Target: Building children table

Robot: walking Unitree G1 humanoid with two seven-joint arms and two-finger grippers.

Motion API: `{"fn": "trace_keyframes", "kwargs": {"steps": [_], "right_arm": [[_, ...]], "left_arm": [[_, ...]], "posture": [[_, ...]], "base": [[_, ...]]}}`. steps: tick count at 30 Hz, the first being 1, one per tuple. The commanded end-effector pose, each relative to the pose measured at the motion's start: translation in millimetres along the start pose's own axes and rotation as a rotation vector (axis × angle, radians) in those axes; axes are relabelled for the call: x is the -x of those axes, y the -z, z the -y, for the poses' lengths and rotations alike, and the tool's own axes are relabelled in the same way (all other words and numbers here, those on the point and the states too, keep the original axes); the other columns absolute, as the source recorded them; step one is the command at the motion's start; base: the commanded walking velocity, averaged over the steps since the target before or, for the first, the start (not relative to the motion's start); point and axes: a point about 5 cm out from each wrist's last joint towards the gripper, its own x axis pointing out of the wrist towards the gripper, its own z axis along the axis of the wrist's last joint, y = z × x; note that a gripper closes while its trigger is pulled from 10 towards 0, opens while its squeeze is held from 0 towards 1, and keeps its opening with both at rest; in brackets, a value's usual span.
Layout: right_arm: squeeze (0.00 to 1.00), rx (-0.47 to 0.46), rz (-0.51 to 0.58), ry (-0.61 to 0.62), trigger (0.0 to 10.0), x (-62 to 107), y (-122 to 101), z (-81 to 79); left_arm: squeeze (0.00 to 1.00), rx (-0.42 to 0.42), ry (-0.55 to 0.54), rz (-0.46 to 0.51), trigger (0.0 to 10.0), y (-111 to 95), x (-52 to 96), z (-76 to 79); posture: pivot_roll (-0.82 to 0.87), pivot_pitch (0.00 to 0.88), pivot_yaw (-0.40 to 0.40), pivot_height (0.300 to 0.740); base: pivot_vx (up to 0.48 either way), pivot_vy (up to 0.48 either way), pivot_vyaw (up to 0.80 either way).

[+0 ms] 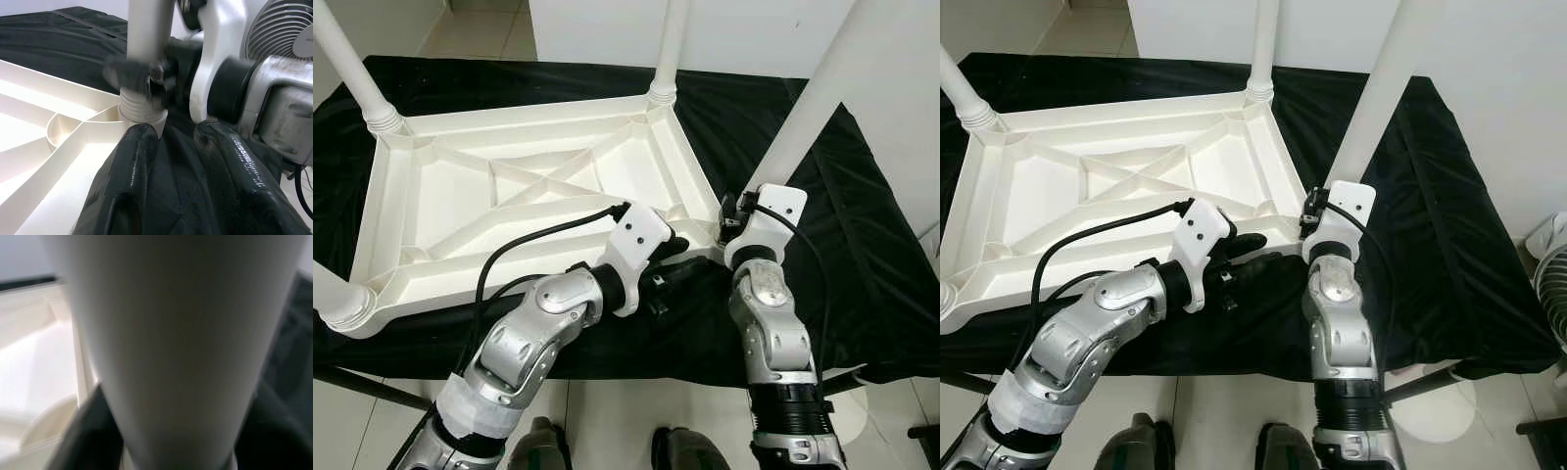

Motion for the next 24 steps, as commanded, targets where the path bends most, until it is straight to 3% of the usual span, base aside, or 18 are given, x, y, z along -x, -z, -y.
{"fn": "trace_keyframes", "kwargs": {"steps": [1,7,12,13,14,15,17,24], "right_arm": [[1.0,-0.025,-0.027,-0.061,10.0,0.0,6.4,-1.4],[1.0,-0.02,0.005,-0.24,10.0,-2.8,1.3,15.3],[1.0,0.002,0.006,-0.292,10.0,-3.9,0.5,20.0],[0.95,0.045,0.01,-0.372,10.0,-4.6,-0.9,23.3],[0.0,0.095,0.011,-0.47,10.0,-5.3,-1.5,25.3],[0.0,0.095,0.011,-0.47,10.0,-5.3,-1.5,25.3],[0.0,0.156,0.008,-0.589,10.0,-6.6,-1.3,27.8],[0.0,0.213,-0.01,-0.69,10.0,-15.4,2.1,33.1]], "left_arm": [[0.0,-0.008,0.0,-0.005,10.0,1.4,-0.9,-0.2],[0.0,-0.011,-0.001,-0.006,10.0,1.7,-0.3,-0.3],[0.0,-0.012,-0.001,-0.006,10.0,1.7,-0.2,-0.7],[0.0,-0.013,0.0,-0.006,10.0,1.3,-0.3,-0.8],[0.0,-0.015,0.002,-0.006,10.0,0.8,-0.5,-1.1],[0.0,-0.015,0.002,-0.006,10.0,0.8,-0.5,-1.1],[0.0,-0.017,0.002,-0.006,10.0,0.0,-0.9,-2.1],[0.0,-0.021,-0.002,-0.005,10.0,-1.2,-1.4,-3.6]], "posture": [[-0.06,0.093,0.012,0.74],[-0.06,0.085,0.013,0.74],[-0.06,0.083,0.016,0.74],[-0.06,0.084,0.02,0.74],[-0.06,0.084,0.023,0.74],[-0.06,0.084,0.023,0.74],[-0.05,0.085,0.026,0.74],[-0.05,0.081,0.028,0.74]], "base": [[0.0,0.0,0.0],[0.0,0.0,0.0],[0.0,0.0,0.0],[0.0,0.0,0.0],[0.0,0.0,0.0],[0.0,0.0,0.0],[0.0,0.0,0.0],[0.0,0.0,0.0]]}}
